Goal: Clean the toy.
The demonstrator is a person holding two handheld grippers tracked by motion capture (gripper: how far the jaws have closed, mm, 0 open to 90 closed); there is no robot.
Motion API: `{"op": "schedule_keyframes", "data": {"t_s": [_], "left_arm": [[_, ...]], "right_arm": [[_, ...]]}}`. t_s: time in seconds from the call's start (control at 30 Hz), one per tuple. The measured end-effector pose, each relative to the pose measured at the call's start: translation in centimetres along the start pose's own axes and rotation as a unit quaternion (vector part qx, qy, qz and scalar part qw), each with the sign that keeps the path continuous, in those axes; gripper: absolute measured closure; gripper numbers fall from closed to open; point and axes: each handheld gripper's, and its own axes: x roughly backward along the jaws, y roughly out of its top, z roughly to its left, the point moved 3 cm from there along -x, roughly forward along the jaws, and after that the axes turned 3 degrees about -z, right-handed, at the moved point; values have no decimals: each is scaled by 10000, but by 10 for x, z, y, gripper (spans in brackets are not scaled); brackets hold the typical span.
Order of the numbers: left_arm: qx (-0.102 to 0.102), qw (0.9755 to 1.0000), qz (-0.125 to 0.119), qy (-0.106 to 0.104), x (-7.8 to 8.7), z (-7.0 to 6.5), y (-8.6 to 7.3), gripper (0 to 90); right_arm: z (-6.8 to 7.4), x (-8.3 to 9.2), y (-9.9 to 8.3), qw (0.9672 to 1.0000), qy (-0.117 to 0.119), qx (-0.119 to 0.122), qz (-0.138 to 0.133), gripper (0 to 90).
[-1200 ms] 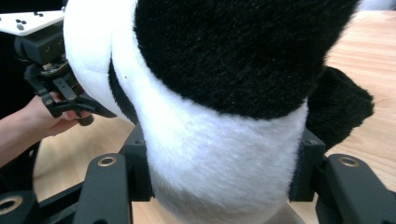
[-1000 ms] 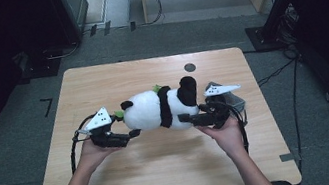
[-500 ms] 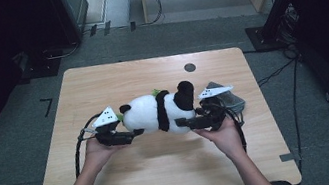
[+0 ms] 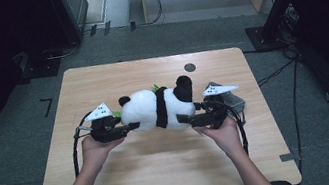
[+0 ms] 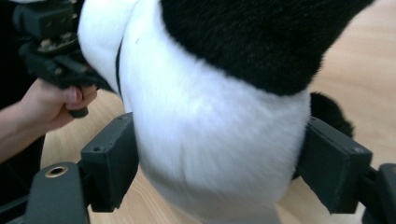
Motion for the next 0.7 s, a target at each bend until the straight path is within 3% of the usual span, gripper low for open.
{"op": "schedule_keyframes", "data": {"t_s": [0.07, 0.13, 0.17, 0.2, 0.23, 0.33, 0.4, 0.43, 0.5, 0.53, 0.57, 0.63, 0.7], "left_arm": [[32, 10000, -47, -29, 5, 2, 2, 568], [163, 9998, -54, -45, 8, 6, 2, 577], [282, 9995, -95, -69, 11, 10, 2, 588], [282, 9995, -95, -69, 11, 10, 2, 591], [290, 9995, -116, -66, 13, 10, 2, 591], [382, 9988, -249, -189, 15, 9, 5, 591], [398, 9985, -279, -267, 14, 7, 7, 590], [482, 9978, -266, -378, 12, 5, 7, 588], [516, 9975, -248, -421, 10, 4, 7, 586], [567, 9972, -216, -434, 5, 2, 6, 579], [604, 9971, -198, -426, 3, 1, 5, 573], [551, 9979, -99, -328, -2, -1, 3, 555], [480, 9984, -46, -284, -3, -1, 2, 512]], "right_arm": [[1, 4, -1, 9987, 33, 479, -146, 199], [1, 7, -4, 9943, -95, 1018, -313, 200], [0, 8, -9, 9912, -231, 1281, -243, 200], [0, 8, -9, 9912, -231, 1281, -243, 200], [-4, 7, -13, 9935, -106, 1134, -40, 198], [-6, 3, -15, 9953, 11, 965, 43, 198], [-6, -1, -17, 9951, 104, 985, -44, 179], [-3, -6, -18, 9939, 271, 1067, -58, 162], [-1, -7, -18, 9934, 306, 1101, -35, 157], [3, -13, -20, 9913, 76, 1315, 67, 140], [4, -15, -21, 9902, -101, 1384, 129, 145], [6, -20, -24, 9857, -488, 1572, 351, 230], [6, -21, -25, 9851, -577, 1552, 472, 257]]}}
